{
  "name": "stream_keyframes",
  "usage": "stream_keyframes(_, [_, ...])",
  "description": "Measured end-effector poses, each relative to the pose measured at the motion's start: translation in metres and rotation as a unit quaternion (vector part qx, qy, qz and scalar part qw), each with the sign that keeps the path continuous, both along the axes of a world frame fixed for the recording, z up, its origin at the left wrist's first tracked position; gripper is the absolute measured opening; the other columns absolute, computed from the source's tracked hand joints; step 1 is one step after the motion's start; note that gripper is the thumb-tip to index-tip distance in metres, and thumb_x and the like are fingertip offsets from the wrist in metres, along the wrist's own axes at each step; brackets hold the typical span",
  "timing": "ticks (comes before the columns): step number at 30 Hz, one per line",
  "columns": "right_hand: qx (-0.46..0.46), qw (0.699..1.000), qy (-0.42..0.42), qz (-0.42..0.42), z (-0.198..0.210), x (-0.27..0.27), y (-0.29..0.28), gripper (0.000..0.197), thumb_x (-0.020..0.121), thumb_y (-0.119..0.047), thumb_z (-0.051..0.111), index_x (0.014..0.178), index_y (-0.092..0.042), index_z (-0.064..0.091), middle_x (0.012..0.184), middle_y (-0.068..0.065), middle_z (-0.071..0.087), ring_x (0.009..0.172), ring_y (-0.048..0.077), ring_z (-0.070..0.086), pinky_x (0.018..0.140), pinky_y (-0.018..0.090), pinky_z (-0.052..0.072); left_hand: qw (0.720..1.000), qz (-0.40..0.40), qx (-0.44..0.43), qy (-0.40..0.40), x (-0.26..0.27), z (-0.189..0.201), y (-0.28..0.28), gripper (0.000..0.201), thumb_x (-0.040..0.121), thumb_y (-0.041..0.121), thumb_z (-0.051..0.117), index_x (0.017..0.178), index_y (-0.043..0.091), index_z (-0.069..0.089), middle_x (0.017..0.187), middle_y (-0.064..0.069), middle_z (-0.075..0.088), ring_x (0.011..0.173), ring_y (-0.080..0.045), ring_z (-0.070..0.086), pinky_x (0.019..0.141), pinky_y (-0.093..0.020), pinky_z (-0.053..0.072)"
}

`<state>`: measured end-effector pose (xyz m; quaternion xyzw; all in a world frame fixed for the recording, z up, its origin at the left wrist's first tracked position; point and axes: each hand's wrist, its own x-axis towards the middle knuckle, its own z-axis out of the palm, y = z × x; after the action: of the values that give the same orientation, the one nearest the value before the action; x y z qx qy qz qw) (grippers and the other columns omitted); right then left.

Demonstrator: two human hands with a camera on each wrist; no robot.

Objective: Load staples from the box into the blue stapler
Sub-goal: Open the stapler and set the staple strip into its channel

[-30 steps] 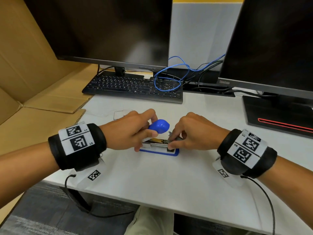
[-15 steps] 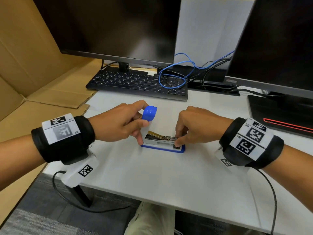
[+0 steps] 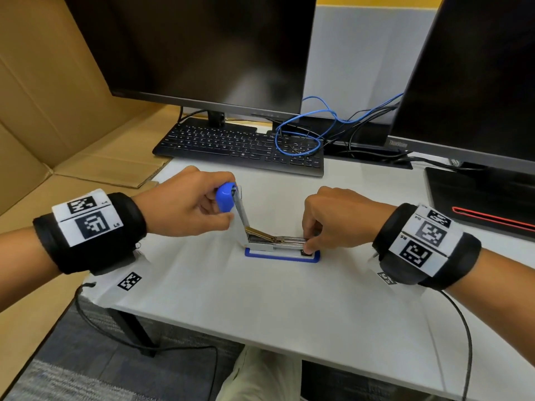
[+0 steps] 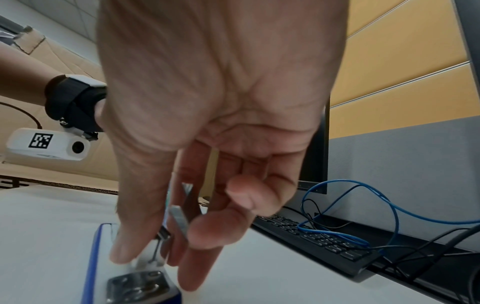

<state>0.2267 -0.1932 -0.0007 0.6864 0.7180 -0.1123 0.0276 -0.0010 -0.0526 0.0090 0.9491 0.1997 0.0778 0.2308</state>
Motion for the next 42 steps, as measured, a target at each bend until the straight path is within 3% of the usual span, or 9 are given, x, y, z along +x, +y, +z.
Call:
stream_keyframes(5, [-0.004,1.0,-0.004,-0.003,0.001,0.0,0.002,0.024,0.078,-0.045,0.077,0.085,-0.022,0.078,0.07,-0.016,0.051,0.075,0.013,0.051,0.056,0.025,0.036,0.995,-0.002,0.087,0.043,-0.005,0.008,0.005,0.02,0.074,0.033,0.075,0.076,0.023,0.057,0.059,0.003,0.054,0.056,-0.016,0.048,0.053,-0.027,0.047])
stream_keyframes(8, [-0.003,1.0,-0.006,0.001,-0.001,0.001,0.003,0.024,0.079,-0.045,0.076,0.087,-0.023,0.078,0.07,-0.018,0.048,0.079,0.013,0.049,0.055,0.024,0.034,0.99,0.005,0.12,0.07,-0.01,0.007,0.01,0.019,0.071,0.035,0.077,0.074,0.024,0.061,0.056,0.006,0.056,0.054,-0.019,0.047,0.047,-0.026,0.038])
stream_keyframes(13, [-0.009,1.0,-0.002,0.0,-0.003,0.002,0.005,0.024,0.078,-0.046,0.077,0.087,-0.023,0.079,0.07,-0.016,0.052,0.088,0.017,0.057,0.059,0.025,0.04,0.971,0.02,0.169,0.168,-0.022,0.002,0.02,0.032,0.071,0.056,0.07,0.089,0.03,0.075,0.084,0.012,0.075,0.07,-0.009,0.065,0.061,-0.035,0.058])
stream_keyframes(17, [-0.016,1.0,0.002,-0.004,-0.004,0.002,0.005,0.024,0.078,-0.046,0.077,0.087,-0.024,0.079,0.075,-0.015,0.055,0.09,0.017,0.057,0.064,0.027,0.044,0.946,0.018,0.216,0.243,-0.023,-0.016,0.018,0.039,0.074,0.063,0.066,0.098,0.034,0.075,0.098,0.015,0.072,0.081,-0.01,0.066,0.069,-0.034,0.058])
stream_keyframes(22, [-0.018,1.0,0.0,-0.002,-0.003,0.001,0.005,0.025,0.078,-0.048,0.076,0.087,-0.025,0.079,0.076,-0.015,0.055,0.092,0.016,0.055,0.066,0.028,0.046,0.938,0.018,0.213,0.273,-0.017,-0.025,0.014,0.04,0.082,0.055,0.066,0.111,0.028,0.071,0.115,0.008,0.068,0.1,-0.015,0.065,0.074,-0.025,0.054])
stream_keyframes(27, [-0.013,1.0,-0.014,-0.001,0.003,0.002,0.004,0.027,0.078,-0.051,0.075,0.088,-0.026,0.077,0.077,-0.016,0.054,0.09,0.013,0.051,0.068,0.028,0.043,0.95,-0.065,0.214,0.217,-0.009,-0.024,0.004,0.046,0.085,0.051,0.065,0.127,0.033,0.062,0.123,0.008,0.067,0.11,-0.018,0.064,0.088,-0.035,0.055])
stream_keyframes(32, [-0.011,1.0,-0.019,-0.012,0.002,0.003,0.004,0.026,0.078,-0.05,0.075,0.09,-0.027,0.076,0.081,-0.013,0.056,0.093,0.016,0.053,0.07,0.028,0.045,0.966,-0.15,0.184,0.1,0.006,-0.021,-0.013,0.044,0.094,0.028,0.06,0.138,0.035,0.056,0.133,0.012,0.066,0.117,-0.013,0.064,0.092,-0.035,0.055])
stream_keyframes(36, [-0.013,1.0,-0.019,-0.014,0.002,0.004,0.002,0.026,0.08,-0.051,0.073,0.09,-0.027,0.076,0.084,-0.01,0.063,0.089,0.012,0.049,0.068,0.027,0.042,0.952,-0.197,0.204,0.113,0.017,-0.03,-0.014,0.046,0.097,0.011,0.053,0.136,0.032,0.058,0.125,0.007,0.071,0.107,-0.022,0.069,0.083,-0.041,0.058])
stream_keyframes(42, [-0.01,1.0,-0.013,-0.014,0.002,0.005,0.0,0.025,0.08,-0.049,0.073,0.091,-0.027,0.078,0.087,-0.009,0.069,0.092,0.013,0.052,0.072,0.03,0.049,0.954,-0.204,0.189,0.115,0.023,-0.031,-0.011,0.047,0.097,0.011,0.052,0.14,0.032,0.053,0.125,0.005,0.071,0.106,-0.021,0.069,0.086,-0.036,0.056])
